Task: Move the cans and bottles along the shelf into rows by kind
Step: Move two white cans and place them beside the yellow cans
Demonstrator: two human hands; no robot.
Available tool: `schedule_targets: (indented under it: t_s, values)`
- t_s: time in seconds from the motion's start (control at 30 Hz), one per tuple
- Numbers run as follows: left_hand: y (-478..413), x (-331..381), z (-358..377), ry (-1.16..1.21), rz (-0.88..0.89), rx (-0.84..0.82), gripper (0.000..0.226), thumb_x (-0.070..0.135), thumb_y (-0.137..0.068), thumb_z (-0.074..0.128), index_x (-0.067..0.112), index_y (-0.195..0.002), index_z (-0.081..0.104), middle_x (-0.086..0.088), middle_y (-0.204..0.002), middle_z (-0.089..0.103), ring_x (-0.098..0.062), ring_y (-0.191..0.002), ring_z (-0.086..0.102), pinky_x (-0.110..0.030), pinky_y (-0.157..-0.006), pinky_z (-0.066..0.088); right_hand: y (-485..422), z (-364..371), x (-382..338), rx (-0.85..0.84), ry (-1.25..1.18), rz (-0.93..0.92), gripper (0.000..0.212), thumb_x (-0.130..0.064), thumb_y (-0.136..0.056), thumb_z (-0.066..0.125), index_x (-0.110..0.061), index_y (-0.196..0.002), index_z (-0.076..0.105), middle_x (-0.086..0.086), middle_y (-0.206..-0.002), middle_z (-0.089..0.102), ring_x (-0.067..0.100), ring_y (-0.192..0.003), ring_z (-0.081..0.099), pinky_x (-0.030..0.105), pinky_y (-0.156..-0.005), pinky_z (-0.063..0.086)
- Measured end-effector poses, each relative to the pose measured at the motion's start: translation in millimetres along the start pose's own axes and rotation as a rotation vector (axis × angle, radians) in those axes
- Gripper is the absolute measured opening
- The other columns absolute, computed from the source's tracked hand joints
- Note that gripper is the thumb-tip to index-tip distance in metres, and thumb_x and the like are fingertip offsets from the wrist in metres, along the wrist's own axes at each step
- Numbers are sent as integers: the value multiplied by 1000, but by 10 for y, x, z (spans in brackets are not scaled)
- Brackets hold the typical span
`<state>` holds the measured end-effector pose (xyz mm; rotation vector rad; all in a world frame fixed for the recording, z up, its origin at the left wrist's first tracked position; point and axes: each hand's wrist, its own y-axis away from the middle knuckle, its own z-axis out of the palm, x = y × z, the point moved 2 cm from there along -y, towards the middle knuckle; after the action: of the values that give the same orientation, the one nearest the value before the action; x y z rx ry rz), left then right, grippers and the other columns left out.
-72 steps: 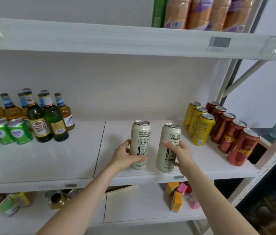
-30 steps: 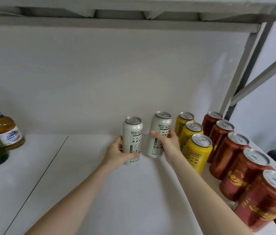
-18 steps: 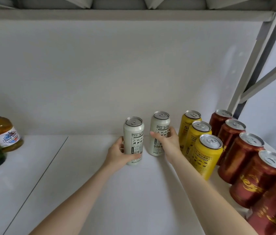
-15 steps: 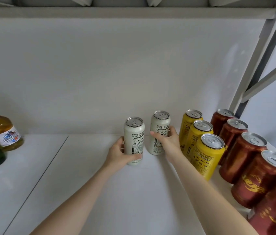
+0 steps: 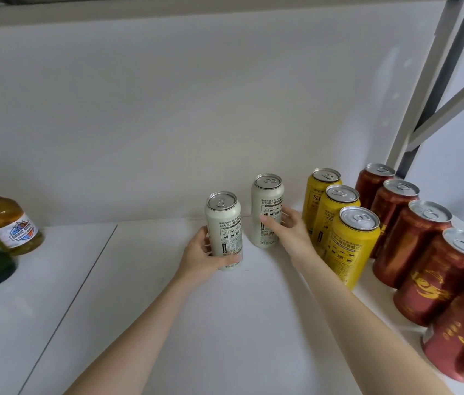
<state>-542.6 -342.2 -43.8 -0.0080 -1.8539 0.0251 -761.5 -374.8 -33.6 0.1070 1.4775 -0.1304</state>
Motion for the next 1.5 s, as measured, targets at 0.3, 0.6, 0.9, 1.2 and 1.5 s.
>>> schedule_targets:
  t_s: [0.3, 0.6, 0.9, 1.2, 1.5]
  values:
    - [98, -53, -1, 24, -26, -1, 71, -3, -57, 92, 7, -119, 57, -11, -108, 71, -23, -97, 72, -34, -87, 58, 537, -133, 39, 151, 77, -42, 61, -28, -79, 83, -14, -130, 54, 4, -126, 60, 17, -119, 57, 31, -100, 46]
    - [444, -18, 187, 55, -4, -63, 67, -4, -55, 92, 13, -110, 59, -5, -101, 74, -15, -88, 74, -29, -79, 60, 978, 16, -73, -120, 161, -114, 58, -21, -73, 87, -25, -122, 54, 4, -119, 65, 16, -114, 60, 31, -96, 51]
    - [778, 33, 498, 118, -32, -133, 67, -8, -55, 91, 12, -111, 59, 0, -94, 76, -14, -89, 73, -29, -79, 59, 1252, -163, -254, -199, 141, -181, 53, -10, -75, 85, -17, -122, 61, 1, -115, 70, 15, -110, 63, 28, -91, 52]
    - [802, 196, 731, 125, -41, -160, 69, -12, -58, 88, 1, -119, 58, -19, -107, 72, -26, -95, 70, -42, -91, 56, 1237, -381, -271, -116, 87, -136, 48, -12, -79, 82, -14, -121, 61, 7, -114, 69, 22, -105, 65, 53, -98, 51]
    - [586, 269, 726, 122, -42, -141, 69, -13, -62, 85, -1, -125, 58, -22, -113, 70, -25, -95, 68, -37, -92, 56, 985, -277, -243, -82, 109, -152, 52, -24, -77, 85, -18, -122, 60, 3, -117, 68, 20, -112, 64, 51, -98, 51]
